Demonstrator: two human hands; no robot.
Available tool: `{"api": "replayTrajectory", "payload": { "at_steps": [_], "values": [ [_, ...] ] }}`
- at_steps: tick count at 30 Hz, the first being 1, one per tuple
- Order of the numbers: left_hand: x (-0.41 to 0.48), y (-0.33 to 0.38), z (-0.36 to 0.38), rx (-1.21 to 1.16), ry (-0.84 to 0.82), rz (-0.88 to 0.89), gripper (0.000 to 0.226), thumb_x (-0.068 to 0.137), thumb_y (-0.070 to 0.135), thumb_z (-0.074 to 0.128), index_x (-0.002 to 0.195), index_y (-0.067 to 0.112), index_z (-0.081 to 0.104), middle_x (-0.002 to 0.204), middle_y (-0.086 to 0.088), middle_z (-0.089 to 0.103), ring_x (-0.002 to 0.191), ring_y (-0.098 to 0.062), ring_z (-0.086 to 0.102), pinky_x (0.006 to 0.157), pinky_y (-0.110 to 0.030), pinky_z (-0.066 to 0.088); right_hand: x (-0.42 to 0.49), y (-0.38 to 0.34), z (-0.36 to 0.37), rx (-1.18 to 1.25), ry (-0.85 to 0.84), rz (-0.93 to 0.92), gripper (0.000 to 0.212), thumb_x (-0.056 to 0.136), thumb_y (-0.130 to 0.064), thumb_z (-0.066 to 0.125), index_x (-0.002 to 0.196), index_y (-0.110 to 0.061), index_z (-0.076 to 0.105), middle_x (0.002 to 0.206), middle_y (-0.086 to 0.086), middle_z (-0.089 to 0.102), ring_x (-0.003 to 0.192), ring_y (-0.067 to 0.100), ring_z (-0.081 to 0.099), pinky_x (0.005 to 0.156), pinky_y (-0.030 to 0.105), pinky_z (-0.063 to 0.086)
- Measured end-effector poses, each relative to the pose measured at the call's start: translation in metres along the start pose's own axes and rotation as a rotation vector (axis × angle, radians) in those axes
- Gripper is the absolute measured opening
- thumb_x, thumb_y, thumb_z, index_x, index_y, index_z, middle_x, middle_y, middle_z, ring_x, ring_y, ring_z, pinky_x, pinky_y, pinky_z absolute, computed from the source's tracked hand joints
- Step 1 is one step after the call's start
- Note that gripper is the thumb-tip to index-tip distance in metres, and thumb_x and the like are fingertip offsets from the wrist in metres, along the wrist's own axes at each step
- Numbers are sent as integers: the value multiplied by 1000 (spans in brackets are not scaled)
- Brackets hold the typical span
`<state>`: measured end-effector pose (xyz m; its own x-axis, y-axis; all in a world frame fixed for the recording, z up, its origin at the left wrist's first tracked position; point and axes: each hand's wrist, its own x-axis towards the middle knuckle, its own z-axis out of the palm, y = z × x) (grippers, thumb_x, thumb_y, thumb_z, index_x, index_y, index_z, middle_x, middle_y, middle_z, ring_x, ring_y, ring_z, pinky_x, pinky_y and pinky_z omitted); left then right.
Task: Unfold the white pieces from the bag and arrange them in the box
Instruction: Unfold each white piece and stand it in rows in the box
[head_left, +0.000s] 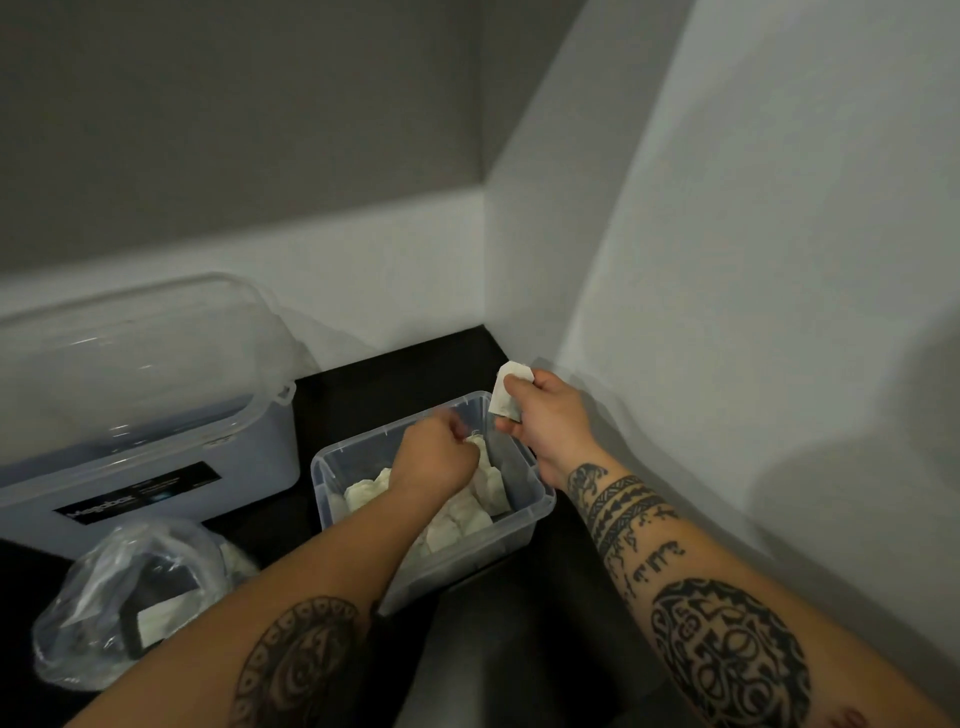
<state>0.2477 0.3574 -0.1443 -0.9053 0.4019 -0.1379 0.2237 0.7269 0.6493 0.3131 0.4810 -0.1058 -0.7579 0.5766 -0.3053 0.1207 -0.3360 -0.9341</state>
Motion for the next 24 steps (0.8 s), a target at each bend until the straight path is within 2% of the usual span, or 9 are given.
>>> {"api": "replayTrajectory", "payload": {
  "at_steps": [2, 4, 7, 10, 16, 20, 22, 24],
  "values": [
    [2, 11, -18, -258, 91, 29, 9, 96, 18, 59, 102, 23, 64, 96, 8, 65, 81, -5, 59, 64, -21, 44, 0, -1, 4, -52, -59, 25, 21, 98, -9, 57, 116, -15, 64, 114, 9, 63, 100, 23, 65, 71, 30, 61],
    [3, 22, -40, -493, 145, 29, 10, 99, 25, 60, 104, 26, 68, 100, 6, 71, 79, -9, 64, 65, -23, 48, -1, -1, 9, -118, -158, 33, 29, 95, -2, 57, 121, -14, 62, 118, 11, 62, 106, 27, 65, 70, 29, 60],
    [1, 31, -66, -623, 51, 78, 11, 99, 28, 64, 104, 25, 73, 99, 4, 75, 76, -10, 66, 64, -23, 50, -4, -3, 15, -178, -254, -38, 43, 93, 2, 64, 132, -15, 56, 116, 8, 67, 105, 24, 68, 71, 29, 60],
    [-4, 28, -75, -615, -17, 147, 15, 93, 26, 73, 107, 20, 75, 97, -3, 76, 75, -7, 67, 65, -23, 52, -7, -5, 19, -139, -270, -92, 50, 92, -1, 70, 136, -13, 51, 107, 6, 73, 97, 21, 72, 70, 27, 58],
    [-6, 20, -68, -534, 70, 179, 4, 88, 26, 80, 91, 23, 79, 81, 2, 76, 74, -11, 70, 69, -28, 60, -13, -7, 14, -181, -298, -148, 48, 89, -5, 74, 132, -14, 54, 104, 5, 75, 93, 18, 74, 71, 29, 60],
    [-7, 14, -57, -476, 78, 119, 5, 87, 28, 82, 88, 25, 77, 80, 4, 77, 77, -15, 74, 74, -33, 63, -8, -6, 1, -210, -91, -235, 25, 94, -12, 67, 114, -27, 63, 105, -3, 72, 93, 15, 71, 74, 31, 60],
    [-10, 11, -45, -397, 52, 85, 6, 87, 27, 81, 89, 26, 75, 81, 3, 77, 76, -16, 75, 74, -37, 64, -4, -1, -3, -231, 15, -265, 21, 94, -15, 66, 103, -33, 62, 102, -5, 71, 93, 14, 70, 79, 32, 60],
    [-12, 8, -33, -347, 18, 57, 6, 88, 25, 79, 90, 25, 73, 80, 1, 75, 74, -20, 75, 74, -41, 65, -3, 5, -5, -285, 44, -286, 20, 95, -13, 65, 101, -32, 63, 99, -8, 70, 93, 10, 68, 84, 28, 57]
  ]
}}
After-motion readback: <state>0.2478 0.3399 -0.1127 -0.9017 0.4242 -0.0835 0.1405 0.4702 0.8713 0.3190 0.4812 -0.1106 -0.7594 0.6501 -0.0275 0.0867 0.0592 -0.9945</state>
